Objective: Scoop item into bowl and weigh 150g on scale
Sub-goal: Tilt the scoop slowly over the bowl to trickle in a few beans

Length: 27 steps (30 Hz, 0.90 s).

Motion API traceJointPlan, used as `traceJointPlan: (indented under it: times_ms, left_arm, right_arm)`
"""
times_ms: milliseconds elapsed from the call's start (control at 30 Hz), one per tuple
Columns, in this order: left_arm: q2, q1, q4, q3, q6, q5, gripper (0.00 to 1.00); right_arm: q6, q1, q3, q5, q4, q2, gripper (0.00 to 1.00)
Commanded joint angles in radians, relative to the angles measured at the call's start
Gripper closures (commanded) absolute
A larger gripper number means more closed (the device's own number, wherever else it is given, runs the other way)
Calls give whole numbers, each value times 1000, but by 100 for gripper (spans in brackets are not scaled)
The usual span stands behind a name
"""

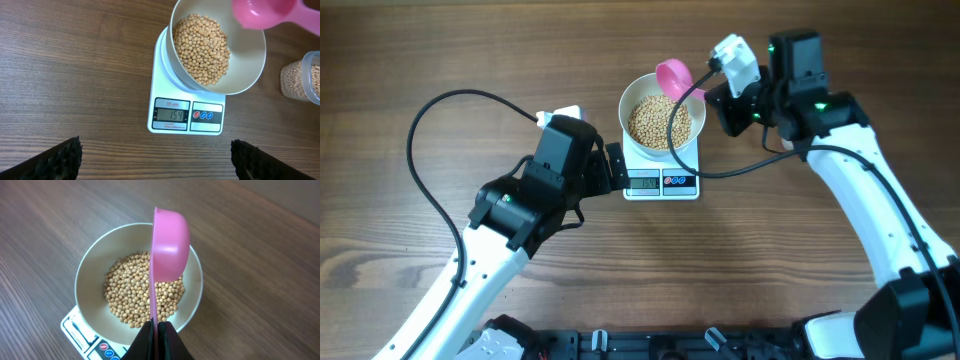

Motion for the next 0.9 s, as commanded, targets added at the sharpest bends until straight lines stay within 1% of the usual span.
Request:
traceJointPlan:
  times_ms: [0, 100, 267, 533, 633, 733, 867]
  left_arm:
    - [-7, 5, 2, 1, 8, -10, 0]
    - [-7, 5, 2, 1, 8, -10, 0]
    - [-7, 5, 2, 1, 8, -10, 0]
    - [-7, 5, 2, 1, 8, -10, 0]
    - [-7, 5, 2, 1, 8, -10, 0]
    - [-7, 5, 2, 1, 8, -10, 0]
    - [-7, 5, 2, 1, 8, -10, 0]
  right_arm:
    - [-27, 38, 5, 52, 2, 55, 96]
    - [-36, 55, 5, 98, -2, 71, 96]
    - [-135, 57, 5, 150, -37, 72, 96]
    - [-134, 67, 5, 151, -47, 88, 96]
    - [-127, 81, 5, 130, -54, 89, 96]
    - [-127, 82, 5, 69, -75, 89, 96]
    - [-128, 82, 5, 24, -136, 89, 96]
